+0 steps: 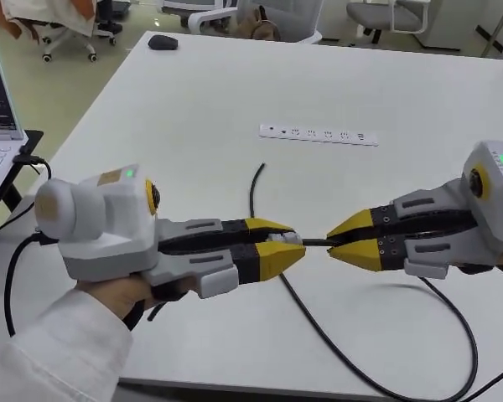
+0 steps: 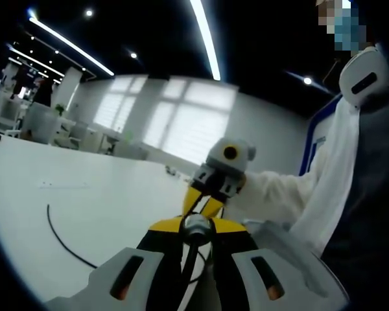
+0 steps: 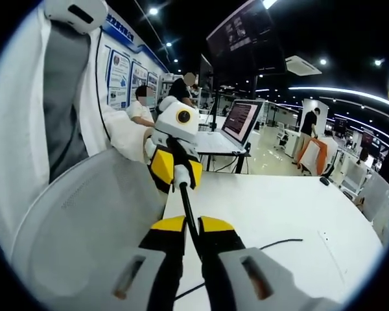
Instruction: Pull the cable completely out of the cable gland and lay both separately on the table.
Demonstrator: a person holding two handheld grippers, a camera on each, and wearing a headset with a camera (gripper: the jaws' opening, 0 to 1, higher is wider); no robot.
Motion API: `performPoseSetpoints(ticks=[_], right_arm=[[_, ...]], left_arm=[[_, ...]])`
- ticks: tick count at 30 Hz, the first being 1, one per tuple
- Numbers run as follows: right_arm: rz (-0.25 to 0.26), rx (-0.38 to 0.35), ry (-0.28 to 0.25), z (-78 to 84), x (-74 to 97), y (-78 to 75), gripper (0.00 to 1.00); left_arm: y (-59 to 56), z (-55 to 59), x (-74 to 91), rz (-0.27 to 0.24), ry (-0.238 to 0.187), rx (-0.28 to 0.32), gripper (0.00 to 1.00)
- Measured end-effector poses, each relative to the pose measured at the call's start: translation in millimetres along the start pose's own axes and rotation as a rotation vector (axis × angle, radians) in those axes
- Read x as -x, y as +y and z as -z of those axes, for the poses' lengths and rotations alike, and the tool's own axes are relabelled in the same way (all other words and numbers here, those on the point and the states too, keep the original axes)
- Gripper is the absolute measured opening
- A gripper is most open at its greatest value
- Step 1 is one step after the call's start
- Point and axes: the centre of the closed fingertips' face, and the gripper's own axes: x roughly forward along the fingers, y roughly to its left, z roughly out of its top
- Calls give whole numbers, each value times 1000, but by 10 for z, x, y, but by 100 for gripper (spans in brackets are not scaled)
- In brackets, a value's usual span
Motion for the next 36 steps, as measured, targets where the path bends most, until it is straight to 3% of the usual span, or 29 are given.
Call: performPoseSetpoints(ticks=[13,36], right_arm=[[62,-45,8,139,220,-54,6],[75,-81,3,218,177,-26,7]], left_arm=[[1,6,0,-3,3,1,17],[-53,-48,-1,19,-16,-10,17]])
